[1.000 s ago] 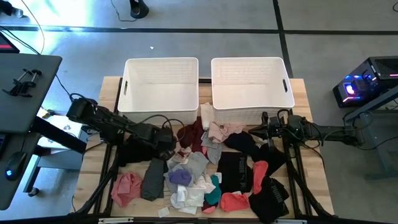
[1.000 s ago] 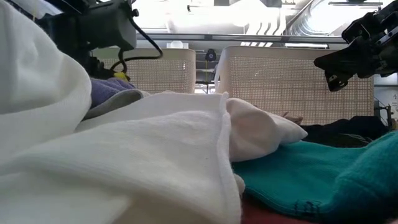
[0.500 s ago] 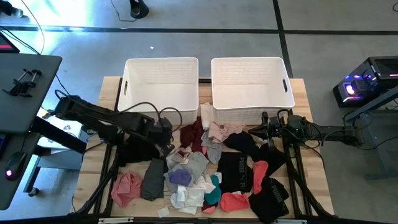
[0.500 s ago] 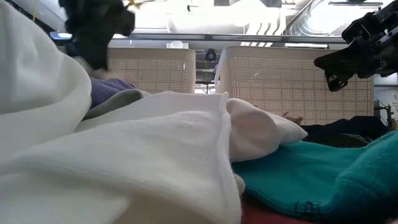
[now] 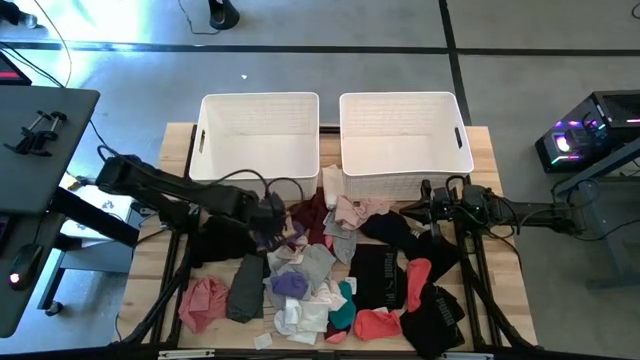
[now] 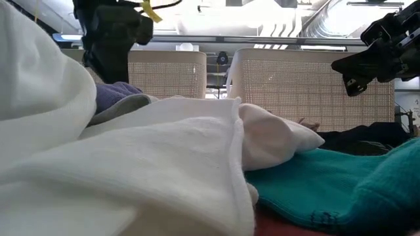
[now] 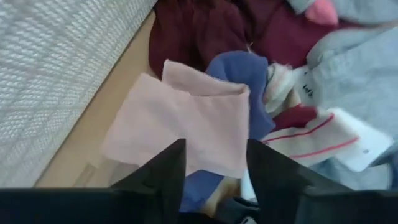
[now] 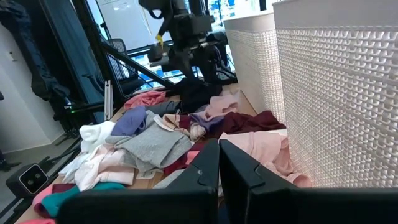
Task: Sort clothes
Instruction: Put the pink sock into the left white laundry bin
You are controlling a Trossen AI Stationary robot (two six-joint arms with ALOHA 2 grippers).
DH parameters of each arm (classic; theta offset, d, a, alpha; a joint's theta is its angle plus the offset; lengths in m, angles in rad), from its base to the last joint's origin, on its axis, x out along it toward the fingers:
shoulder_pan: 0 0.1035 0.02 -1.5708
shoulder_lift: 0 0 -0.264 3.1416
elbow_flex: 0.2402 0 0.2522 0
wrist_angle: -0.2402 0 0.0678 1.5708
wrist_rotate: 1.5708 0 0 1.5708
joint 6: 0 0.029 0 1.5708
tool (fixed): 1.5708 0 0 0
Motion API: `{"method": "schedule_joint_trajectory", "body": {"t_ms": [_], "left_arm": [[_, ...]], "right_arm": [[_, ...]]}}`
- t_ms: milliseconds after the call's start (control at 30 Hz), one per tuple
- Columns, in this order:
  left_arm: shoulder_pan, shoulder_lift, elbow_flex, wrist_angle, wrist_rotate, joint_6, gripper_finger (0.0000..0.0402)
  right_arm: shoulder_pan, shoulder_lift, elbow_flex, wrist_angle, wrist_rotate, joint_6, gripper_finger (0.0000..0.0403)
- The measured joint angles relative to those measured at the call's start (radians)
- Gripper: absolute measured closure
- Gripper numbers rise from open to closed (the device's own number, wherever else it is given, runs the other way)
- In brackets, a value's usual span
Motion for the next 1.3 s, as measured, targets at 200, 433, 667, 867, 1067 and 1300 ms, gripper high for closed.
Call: {"method": "schedule_joint_trajectory", "body": {"t_ms": [200,433,667,867,1067,1300], "left_arm": [[-0.005,0.081,0.0,0.03,0.05,0.164,0.0231],[0.006,0.181,-0.071,0.173,0.121,0.181,0.0289],[0.05,0.222,-0.082,0.207,0.149,0.136,0.0393],[0.08,0.143,-0.068,0.21,0.16,0.135,0.04],[0.083,0.011,-0.059,0.251,0.133,0.134,0.0401],[0.118,0.027,-0.092,0.2,0.209,0.08,0.0361]], "right_arm": [[0.0,0.0,0.0,0.0,0.0,0.0,0.0402],[0.0,0.0,0.0,0.0,0.0,0.0,0.0402],[0.0,0.0,0.0,0.0,0.0,0.0,0.0402],[0.0,0.0,0.0,0.0,0.0,0.0,0.0402],[0.0,0.0,0.0,0.0,0.0,0.0,0.0402],[0.0,0.0,0.0,0.0,0.0,0.0,0.0402]]}}
